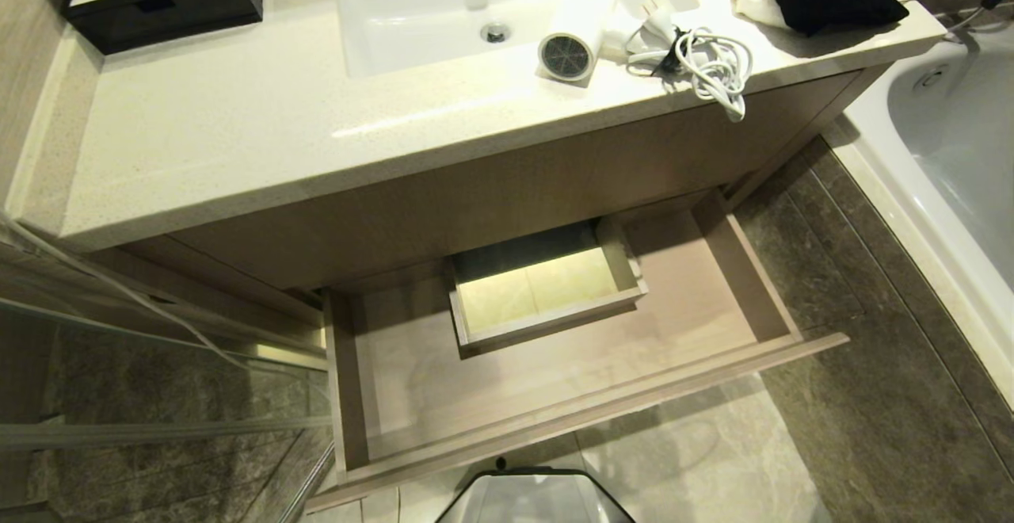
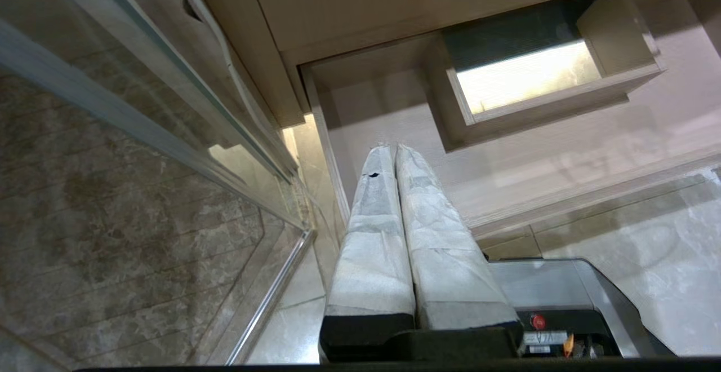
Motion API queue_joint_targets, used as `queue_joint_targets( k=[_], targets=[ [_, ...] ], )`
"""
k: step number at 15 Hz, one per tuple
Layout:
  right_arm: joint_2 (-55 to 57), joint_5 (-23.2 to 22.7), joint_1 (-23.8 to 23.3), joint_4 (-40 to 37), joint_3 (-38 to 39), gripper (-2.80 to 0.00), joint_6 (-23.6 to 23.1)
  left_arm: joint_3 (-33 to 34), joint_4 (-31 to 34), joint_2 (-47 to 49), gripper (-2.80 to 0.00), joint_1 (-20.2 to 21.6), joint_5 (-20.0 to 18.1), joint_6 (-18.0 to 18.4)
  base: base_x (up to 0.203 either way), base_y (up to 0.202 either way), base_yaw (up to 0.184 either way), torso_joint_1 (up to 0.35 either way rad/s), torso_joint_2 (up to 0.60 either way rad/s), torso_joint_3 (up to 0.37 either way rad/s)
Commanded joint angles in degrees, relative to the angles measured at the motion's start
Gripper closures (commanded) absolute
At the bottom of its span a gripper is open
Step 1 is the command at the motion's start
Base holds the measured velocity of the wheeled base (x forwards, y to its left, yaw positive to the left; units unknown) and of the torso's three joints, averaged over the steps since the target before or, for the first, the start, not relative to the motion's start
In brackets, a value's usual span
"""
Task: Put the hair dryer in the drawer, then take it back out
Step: Pick up the hairdryer
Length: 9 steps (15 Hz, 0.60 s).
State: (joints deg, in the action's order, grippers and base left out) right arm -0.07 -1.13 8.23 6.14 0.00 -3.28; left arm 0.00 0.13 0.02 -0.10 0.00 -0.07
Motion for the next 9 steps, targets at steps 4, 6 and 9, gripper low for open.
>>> queue_joint_targets(
  k=[4, 6, 9],
  targets=[
    [-2.22, 0.16, 0.03, 0.1, 2.29, 0.0, -0.04, 0.09, 0.04, -0.02, 0.0, 0.01, 0.0, -0.01, 0.0, 0.0, 0.0, 0.0, 0.0, 0.0],
    [-2.22, 0.16, 0.03, 0.1, 2.29, 0.0, 0.11, 0.09, 0.04, -0.02, 0.0, 0.01, 0.0, -0.01, 0.0, 0.0, 0.0, 0.081, -0.16, -0.077],
    [-2.22, 0.16, 0.03, 0.1, 2.29, 0.0, 0.12, 0.02, 0.04, -0.02, 0.0, 0.01, 0.0, -0.01, 0.0, 0.0, 0.0, 0.161, -0.32, -0.15]
  ],
)
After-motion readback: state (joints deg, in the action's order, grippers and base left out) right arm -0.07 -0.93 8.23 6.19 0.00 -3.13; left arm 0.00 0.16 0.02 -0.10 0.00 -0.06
